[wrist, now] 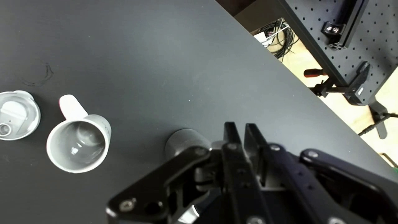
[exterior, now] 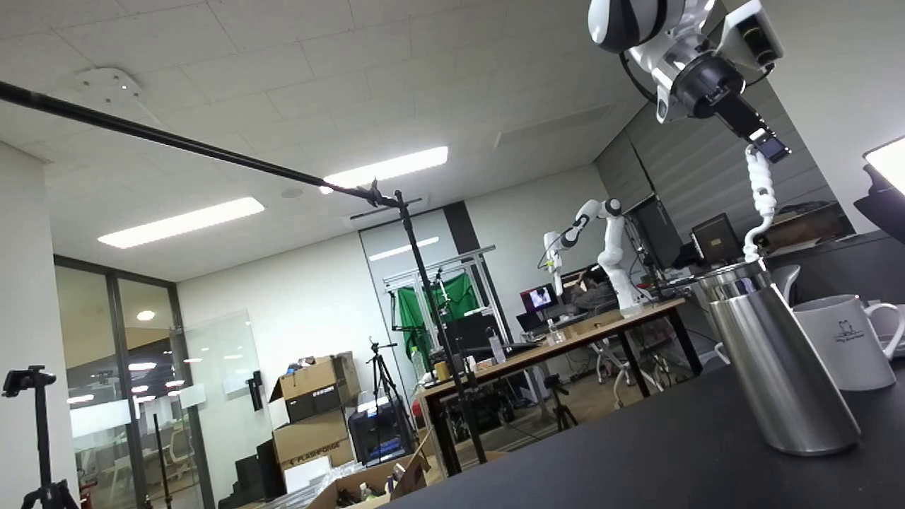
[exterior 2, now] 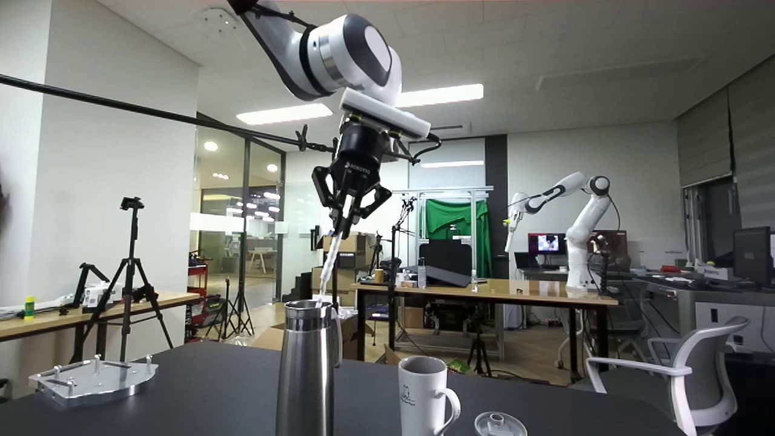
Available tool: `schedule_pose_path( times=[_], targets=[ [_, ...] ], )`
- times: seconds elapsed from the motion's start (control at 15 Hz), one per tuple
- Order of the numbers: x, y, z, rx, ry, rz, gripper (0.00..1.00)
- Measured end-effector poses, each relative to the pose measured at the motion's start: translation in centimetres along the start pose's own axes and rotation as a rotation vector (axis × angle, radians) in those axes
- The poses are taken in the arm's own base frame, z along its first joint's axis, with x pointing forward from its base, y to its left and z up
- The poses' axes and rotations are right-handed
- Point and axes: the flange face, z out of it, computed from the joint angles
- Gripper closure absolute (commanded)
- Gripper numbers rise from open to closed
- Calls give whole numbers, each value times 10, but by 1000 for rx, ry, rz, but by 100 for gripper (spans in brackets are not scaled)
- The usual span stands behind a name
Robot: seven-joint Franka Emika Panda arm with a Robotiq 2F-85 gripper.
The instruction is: Use the the brush to scrub inside the jar
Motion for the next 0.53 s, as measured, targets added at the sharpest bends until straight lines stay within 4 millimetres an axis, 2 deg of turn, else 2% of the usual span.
schedule_pose_path(
  times=[0.53],
  targets=[
    [-1, -48, -76, -81, 40, -82, 97]
  ],
)
